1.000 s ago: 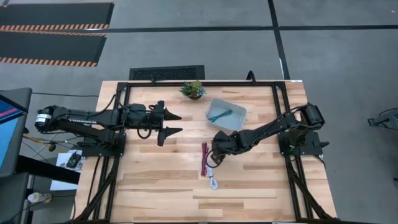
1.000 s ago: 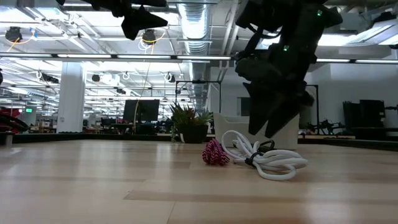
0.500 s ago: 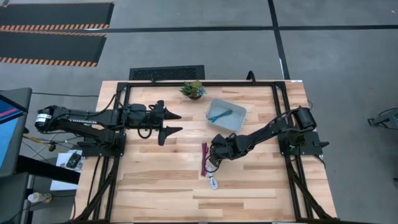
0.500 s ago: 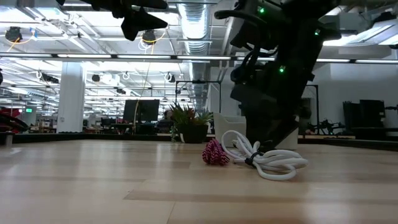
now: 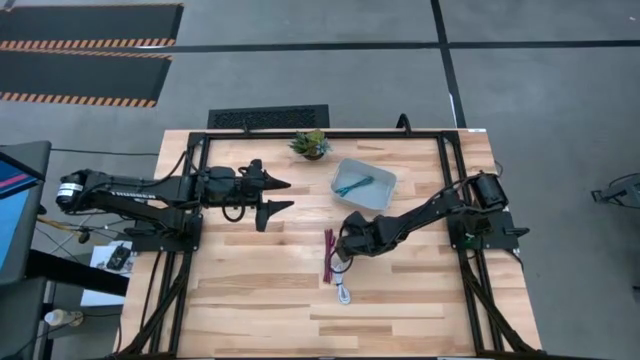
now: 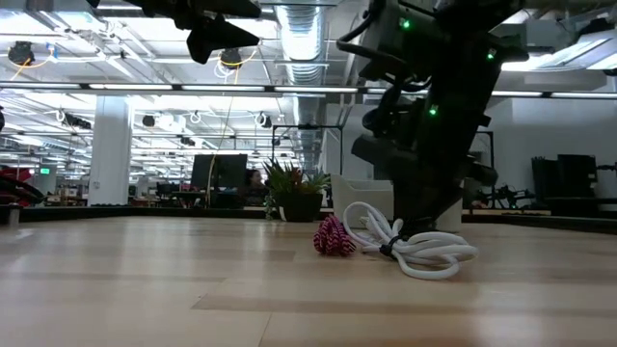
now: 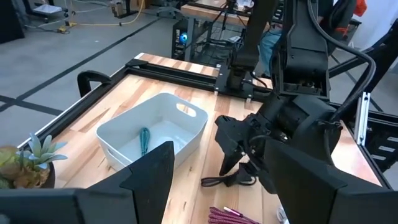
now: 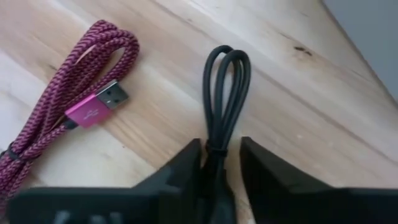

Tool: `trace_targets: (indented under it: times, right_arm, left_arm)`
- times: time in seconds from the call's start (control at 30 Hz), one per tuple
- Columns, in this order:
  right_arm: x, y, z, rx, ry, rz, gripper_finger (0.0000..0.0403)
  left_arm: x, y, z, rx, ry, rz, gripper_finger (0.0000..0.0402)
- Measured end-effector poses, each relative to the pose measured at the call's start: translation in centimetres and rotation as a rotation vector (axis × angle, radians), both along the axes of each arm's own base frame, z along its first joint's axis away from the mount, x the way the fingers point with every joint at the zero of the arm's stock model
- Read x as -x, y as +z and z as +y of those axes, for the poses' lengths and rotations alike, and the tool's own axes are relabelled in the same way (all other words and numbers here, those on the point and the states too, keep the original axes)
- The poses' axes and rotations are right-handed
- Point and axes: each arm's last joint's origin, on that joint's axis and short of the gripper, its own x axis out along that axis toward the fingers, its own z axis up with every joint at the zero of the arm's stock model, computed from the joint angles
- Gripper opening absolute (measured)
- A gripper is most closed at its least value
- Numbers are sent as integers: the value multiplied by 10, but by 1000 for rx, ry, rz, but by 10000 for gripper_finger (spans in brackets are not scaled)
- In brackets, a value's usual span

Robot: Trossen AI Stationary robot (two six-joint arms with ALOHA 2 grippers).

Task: Pick and place USB-C Cables
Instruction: Put the black charger cable into the white bin

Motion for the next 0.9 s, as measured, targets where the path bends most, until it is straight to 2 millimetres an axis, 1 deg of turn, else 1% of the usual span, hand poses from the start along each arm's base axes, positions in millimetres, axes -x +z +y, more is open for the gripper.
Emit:
trace_targets:
  times: [0.17, 0.2, 0.23, 0.3, 0.37, 0.47, 0.5, 0.57, 0.63, 0.7, 0.8, 0.9]
  right_arm:
    - [1, 0, 0, 4, -12, 0, 30]
    - [0, 0, 0, 8, -15, -4, 19]
    - [0, 0, 0, 13, -16, -10, 14]
    - [-2, 0, 0, 24, -21, -32, 18]
    - [-2, 6, 0, 25, -23, -60, 20]
    - [-2, 16, 1, 48, -10, -79, 11]
    - [-1, 24, 1, 67, -1, -100, 11]
    - [-4, 47, 1, 107, 0, -189, 11]
    - [-1, 66, 2, 146, 12, -254, 11]
    - [3, 84, 4, 213, 28, -317, 11]
    - [11, 120, 12, 337, 34, -478, 11]
    - [25, 147, 24, 456, 46, -572, 11]
  left_arm:
    - [0, 0, 0, 0, 0, 0, 239]
    - [0, 0, 0, 0, 0, 0, 239]
    - [0, 0, 0, 0, 0, 0, 239]
    - [0, 0, 0, 0, 1, 1, 239]
    - [-2, -1, 0, 0, 5, 6, 239]
    - [-5, -5, 0, 23, 15, 17, 239]
    - [-7, -7, 0, 31, 17, 27, 239]
    - [-11, -11, 1, 40, 22, 45, 239]
    - [-16, -14, 1, 54, 26, 35, 239]
    - [-23, -15, 0, 69, -7, 10, 239]
    - [-35, -11, -2, 74, -87, -96, 239]
    - [-42, -6, -1, 55, -118, -194, 239]
